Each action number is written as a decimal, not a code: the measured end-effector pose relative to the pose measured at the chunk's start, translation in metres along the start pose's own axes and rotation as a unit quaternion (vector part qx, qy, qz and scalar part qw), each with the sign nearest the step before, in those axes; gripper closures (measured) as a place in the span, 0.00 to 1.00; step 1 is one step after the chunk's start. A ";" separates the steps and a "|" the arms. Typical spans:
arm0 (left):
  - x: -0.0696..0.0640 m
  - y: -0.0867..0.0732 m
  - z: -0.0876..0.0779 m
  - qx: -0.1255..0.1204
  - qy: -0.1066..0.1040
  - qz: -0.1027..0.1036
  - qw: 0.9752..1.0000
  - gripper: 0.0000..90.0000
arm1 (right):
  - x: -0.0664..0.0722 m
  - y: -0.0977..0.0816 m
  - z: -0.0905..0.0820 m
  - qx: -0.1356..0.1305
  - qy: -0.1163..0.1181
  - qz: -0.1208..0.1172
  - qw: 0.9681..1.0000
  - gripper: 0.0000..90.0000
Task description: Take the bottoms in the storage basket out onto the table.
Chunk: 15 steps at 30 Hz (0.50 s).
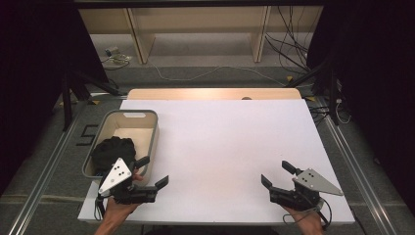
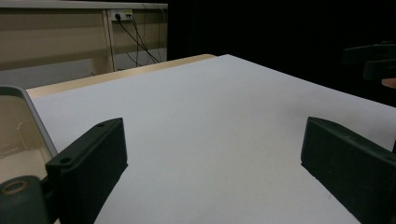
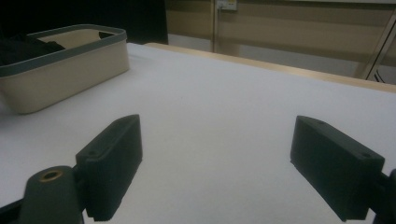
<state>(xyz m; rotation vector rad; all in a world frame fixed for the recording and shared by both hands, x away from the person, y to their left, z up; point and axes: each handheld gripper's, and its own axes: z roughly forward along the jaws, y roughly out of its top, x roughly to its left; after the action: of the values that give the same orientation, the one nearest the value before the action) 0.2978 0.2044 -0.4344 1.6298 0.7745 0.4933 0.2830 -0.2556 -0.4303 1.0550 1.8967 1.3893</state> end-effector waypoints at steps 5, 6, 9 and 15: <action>-0.001 0.000 0.001 0.000 0.000 0.001 1.000 0.08 | 0.000 0.000 0.000 0.001 0.001 0.000 1.000 0.20; -0.001 0.000 0.001 0.001 0.000 0.001 1.000 0.08 | 0.000 0.000 -0.001 0.000 0.001 -0.001 1.000 0.20; -0.001 0.001 0.001 0.001 0.000 0.001 1.000 0.08 | 0.001 0.000 0.000 0.001 0.001 0.000 1.000 0.20; -0.001 0.003 0.002 -0.008 0.006 -0.003 1.000 0.08 | 0.001 -0.001 0.000 0.003 0.000 -0.001 1.000 0.20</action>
<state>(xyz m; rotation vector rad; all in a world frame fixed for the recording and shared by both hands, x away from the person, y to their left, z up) 0.2988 0.2021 -0.4313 1.6106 0.7825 0.5038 0.2824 -0.2545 -0.4309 1.0562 1.9028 1.3847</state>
